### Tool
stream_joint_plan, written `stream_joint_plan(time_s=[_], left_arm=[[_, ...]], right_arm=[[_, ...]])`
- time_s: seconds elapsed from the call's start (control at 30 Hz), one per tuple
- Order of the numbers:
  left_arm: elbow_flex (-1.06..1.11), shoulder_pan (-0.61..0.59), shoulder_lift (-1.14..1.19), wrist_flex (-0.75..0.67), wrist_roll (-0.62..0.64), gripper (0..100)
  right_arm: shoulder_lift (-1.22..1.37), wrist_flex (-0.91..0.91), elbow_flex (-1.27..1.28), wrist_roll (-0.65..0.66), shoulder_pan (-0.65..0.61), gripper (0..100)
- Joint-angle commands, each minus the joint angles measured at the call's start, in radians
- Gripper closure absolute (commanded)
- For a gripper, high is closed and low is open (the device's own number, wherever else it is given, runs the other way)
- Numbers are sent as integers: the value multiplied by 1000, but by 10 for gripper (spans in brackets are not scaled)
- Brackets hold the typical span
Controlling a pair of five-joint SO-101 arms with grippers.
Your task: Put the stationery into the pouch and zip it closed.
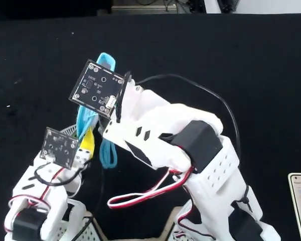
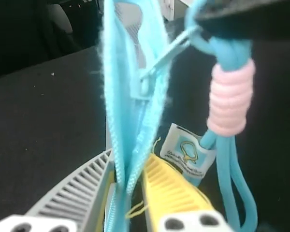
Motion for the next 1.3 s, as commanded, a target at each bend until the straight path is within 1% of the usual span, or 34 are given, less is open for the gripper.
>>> stream_joint_plan(time_s=[0.0, 0.1, 0.2, 0.4, 0.53, 0.7, 0.93, 1.07, 1.2, 1.27], left_arm=[[-117, 5, -6, 91, -109, 972], [-145, 5, -6, 126, -124, 969], [-153, 5, -8, 126, -123, 969], [-148, 7, -8, 138, -123, 969], [-145, 7, -8, 140, -123, 969], [-145, 7, -8, 140, -124, 969], [-150, 7, -8, 140, -124, 969], [-148, 7, -8, 140, -123, 969], [-147, 7, -8, 140, -123, 969], [-150, 7, -8, 138, -123, 969]], right_arm=[[-65, -9, 18, 3, 14, 988], [-101, -43, 77, 3, 15, 988], [-133, -104, 166, 5, 21, 988], [-180, -261, 306, 3, 187, 988], [-183, -321, 357, 0, 242, 988], [-183, -393, 364, -68, 287, 988], [-131, -485, 366, -74, 341, 988], [-61, -493, 360, -72, 402, 988], [-18, -537, 364, -74, 465, 988], [-1, -540, 363, -72, 477, 988]])
